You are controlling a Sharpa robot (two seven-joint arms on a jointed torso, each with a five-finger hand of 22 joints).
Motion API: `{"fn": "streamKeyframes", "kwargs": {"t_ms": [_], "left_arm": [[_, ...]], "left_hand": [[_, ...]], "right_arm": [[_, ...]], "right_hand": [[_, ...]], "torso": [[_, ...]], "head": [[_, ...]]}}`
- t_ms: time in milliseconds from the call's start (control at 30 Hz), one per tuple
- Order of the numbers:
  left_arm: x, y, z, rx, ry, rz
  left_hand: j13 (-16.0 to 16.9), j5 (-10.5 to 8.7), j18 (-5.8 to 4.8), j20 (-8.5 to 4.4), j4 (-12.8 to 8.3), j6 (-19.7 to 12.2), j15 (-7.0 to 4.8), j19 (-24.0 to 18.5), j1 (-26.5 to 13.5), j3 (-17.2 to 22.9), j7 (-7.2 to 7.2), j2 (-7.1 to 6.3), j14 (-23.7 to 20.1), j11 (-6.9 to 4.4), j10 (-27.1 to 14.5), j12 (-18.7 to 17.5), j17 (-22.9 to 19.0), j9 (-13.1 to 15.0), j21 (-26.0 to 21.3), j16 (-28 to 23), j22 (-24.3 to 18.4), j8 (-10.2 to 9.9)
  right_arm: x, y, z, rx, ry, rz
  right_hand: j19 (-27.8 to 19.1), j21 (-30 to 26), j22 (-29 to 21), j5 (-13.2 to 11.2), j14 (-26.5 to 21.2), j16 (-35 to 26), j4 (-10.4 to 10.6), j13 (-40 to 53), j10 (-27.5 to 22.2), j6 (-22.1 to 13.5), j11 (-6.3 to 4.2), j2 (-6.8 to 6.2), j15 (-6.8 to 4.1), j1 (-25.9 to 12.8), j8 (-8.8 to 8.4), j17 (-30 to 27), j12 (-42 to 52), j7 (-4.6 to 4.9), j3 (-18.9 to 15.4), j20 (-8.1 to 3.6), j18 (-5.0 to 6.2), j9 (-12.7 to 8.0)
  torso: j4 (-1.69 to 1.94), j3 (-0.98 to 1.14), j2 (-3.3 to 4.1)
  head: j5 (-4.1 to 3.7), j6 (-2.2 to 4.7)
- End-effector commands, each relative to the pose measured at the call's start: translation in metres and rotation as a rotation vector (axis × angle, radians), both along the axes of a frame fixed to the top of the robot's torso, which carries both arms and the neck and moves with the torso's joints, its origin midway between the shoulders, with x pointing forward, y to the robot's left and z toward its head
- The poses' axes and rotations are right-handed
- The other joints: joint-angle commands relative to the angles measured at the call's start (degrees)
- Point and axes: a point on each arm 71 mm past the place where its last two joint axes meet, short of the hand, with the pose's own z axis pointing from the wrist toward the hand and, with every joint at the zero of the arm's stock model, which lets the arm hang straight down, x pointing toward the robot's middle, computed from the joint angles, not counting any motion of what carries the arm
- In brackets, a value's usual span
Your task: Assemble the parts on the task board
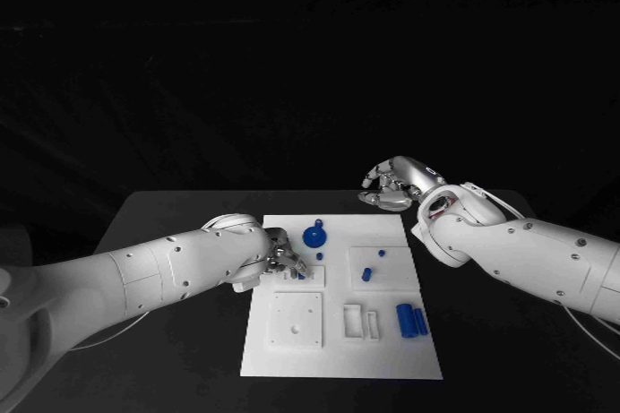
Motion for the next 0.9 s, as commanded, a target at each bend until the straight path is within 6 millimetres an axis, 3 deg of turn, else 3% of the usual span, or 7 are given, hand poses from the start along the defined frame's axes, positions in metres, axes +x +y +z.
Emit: {"fn": "streamKeyframes", "kwargs": {"t_ms": [33, 333, 500, 733, 900], "left_arm": [[0.000, -0.002, 0.001, -0.007, -0.013, -0.007], [0.001, 0.001, -0.001, -0.009, -0.023, 0.007], [0.000, 0.005, -0.001, -0.015, -0.028, 0.013], [-0.006, 0.011, 0.003, -0.054, 0.023, -0.009], [-0.005, 0.012, 0.022, -0.175, 0.033, 0.030]], "left_hand": [[0.0, -0.13, 1.05, -6.86, -0.2, 0.1, -0.45, -0.2, 0.1, -0.6, -0.16, 0.51, -0.1, -0.14, -0.1, 0.3, 0.0, 0.1, 0.1, 0.1, 0.6, 0.0], [0.0, -0.13, 1.12, -6.88, -0.4, 0.2, -0.50, -0.2, 0.2, -1.1, -0.20, -0.36, -0.1, -0.18, -0.1, 0.3, 0.0, 0.1, 0.0, 0.1, 0.6, 0.0], [-0.1, -0.11, 1.18, -6.89, 0.8, 0.2, -0.55, -0.1, -0.2, -0.7, -0.24, -1.49, -0.1, -0.22, 0.0, 0.3, -0.1, 0.2, -0.1, 0.1, 0.4, -0.1], [-0.2, -0.09, 1.19, -6.85, 1.2, -0.1, -0.54, -0.2, 0.0, -0.5, -0.14, -1.21, -0.3, -0.13, -0.3, 0.1, -0.3, 0.1, -0.3, -0.1, 0.3, -0.4], [-1.6, -0.01, 0.51, -6.04, 0.8, -3.3, 0.72, -2.7, 0.3, -1.2, 1.23, 0.39, -3.0, 1.22, -3.4, -2.8, -1.9, -0.5, -2.5, -3.1, -0.5, -2.3]], "right_arm": [[-0.001, 0.001, 0.000, -0.005, 0.000, 0.008], [0.000, 0.000, 0.000, -0.004, -0.001, 0.006], [-0.001, 0.000, 0.000, -0.003, -0.004, 0.006], [0.000, -0.005, 0.000, 0.001, -0.006, -0.005], [0.001, -0.009, -0.001, 0.000, -0.007, -0.015]], "right_hand": [[0.0, -0.2, 0.1, 0.3, 0.5, -0.3, 0.2, -0.1, -0.4, 0.3, 0.13, 0.26, -0.12, -0.2, -0.13, 0.1, -0.3, 0.32, 0.0, -0.26, 6.24, 0.1], [0.0, -0.2, 0.1, 0.4, 0.5, -0.4, 0.2, -0.1, -0.4, 0.3, 0.14, 0.25, -0.12, -0.3, -0.14, 0.1, -0.3, 0.32, 0.0, -0.26, 6.24, 0.1], [0.0, -0.2, 0.1, 0.4, 0.5, -0.4, 0.3, -0.1, -0.4, 0.3, 0.14, 0.23, -0.11, -0.3, -0.15, 0.1, -0.3, 0.33, -0.1, -0.25, 6.24, 0.1], [0.0, -0.3, 0.1, 0.5, 0.4, -0.4, 0.5, -0.1, -0.5, 0.3, 0.16, 0.18, -0.10, -0.6, -0.20, 0.1, -0.3, 0.35, -0.3, -0.24, 6.24, 0.1], [0.0, -0.3, 0.1, 0.6, 0.4, -0.4, 0.5, -0.1, -0.5, 0.2, 0.17, 0.14, -0.09, -0.7, -0.26, 0.1, -0.3, 0.36, -0.4, -0.23, 6.24, 0.1]], "torso": [[-0.02, 0.03, -0.03], [-0.08, 0.02, 0.00], [-0.11, 0.01, 0.02], [0.05, -0.03, -0.11], [0.24, -0.03, -0.16]], "head": [[0.05, 0.02], [0.01, -0.01], [-0.03, 0.11], [-0.16, 0.38], [-0.22, 0.76]]}}
